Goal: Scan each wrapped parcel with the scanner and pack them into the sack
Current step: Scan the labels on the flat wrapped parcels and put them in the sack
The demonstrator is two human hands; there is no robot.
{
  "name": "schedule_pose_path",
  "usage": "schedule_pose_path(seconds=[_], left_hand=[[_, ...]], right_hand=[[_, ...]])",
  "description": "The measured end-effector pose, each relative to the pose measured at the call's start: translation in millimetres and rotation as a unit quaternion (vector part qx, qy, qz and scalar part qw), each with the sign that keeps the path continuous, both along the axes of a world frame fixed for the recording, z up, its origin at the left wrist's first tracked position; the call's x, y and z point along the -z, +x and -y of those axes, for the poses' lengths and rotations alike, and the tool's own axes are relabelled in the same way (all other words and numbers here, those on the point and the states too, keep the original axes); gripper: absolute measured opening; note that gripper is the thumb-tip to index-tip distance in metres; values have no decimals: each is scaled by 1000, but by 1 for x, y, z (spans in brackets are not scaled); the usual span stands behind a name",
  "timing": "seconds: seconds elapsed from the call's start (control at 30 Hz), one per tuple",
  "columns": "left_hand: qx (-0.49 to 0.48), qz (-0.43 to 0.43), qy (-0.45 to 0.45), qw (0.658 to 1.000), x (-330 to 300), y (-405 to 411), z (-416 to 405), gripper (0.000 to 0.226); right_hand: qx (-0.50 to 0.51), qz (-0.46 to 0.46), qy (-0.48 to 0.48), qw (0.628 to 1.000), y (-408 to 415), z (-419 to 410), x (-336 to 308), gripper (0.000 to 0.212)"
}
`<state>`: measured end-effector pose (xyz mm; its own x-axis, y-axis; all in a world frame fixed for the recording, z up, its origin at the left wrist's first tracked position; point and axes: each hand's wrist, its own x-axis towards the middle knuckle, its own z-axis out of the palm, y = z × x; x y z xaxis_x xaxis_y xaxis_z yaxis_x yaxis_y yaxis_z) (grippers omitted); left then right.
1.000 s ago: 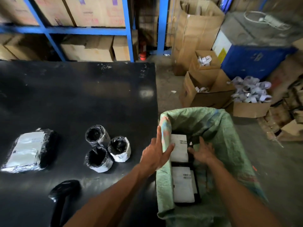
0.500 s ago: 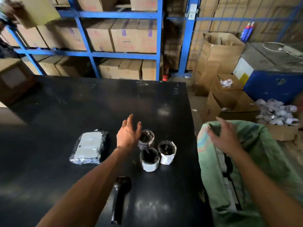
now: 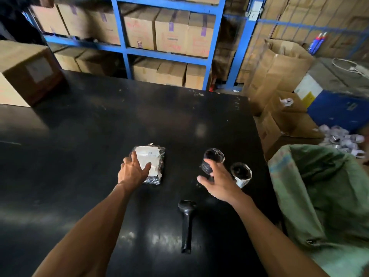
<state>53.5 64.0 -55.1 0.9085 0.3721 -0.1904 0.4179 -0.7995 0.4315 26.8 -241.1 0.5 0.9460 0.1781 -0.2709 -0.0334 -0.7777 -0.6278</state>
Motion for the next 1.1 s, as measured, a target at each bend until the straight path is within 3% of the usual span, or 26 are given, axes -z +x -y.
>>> schedule_pose_path(seconds=[0.1, 0.23, 0.37, 0.67, 0.8, 0.83, 0.93, 1.0, 1.1], left_hand=[[-1, -31, -14, 999, 11, -4, -18, 79], [-9, -61, -36, 997, 22, -4, -35, 83], [-5, -88, -37, 995, 34, 10, -48, 93], [35, -144, -106, 983, 61, 55, -57, 122], [43, -150, -144, 977, 62, 67, -64, 142], [42, -150, -173, 973, 64, 71, -69, 148], [52, -160, -288, 943, 73, 79, -84, 161], [54, -147, -347, 925, 69, 80, -83, 169], [64, -135, -376, 914, 57, 80, -75, 159]], right_hand=[[9, -80, -21, 997, -11, -27, 22, 79], [89, -222, -28, 971, -22, -42, 50, 112], [116, -289, -39, 950, -34, -52, 72, 125], [79, -288, -9, 954, -22, -68, 77, 88], [84, -293, 92, 948, 6, -73, 59, 34], [89, -310, 128, 938, 13, -74, 55, 30], [130, -354, 232, 896, 32, -72, 49, 40], [174, -370, 317, 856, 39, -76, 46, 36], [213, -345, 385, 829, 47, -86, 41, 41]])
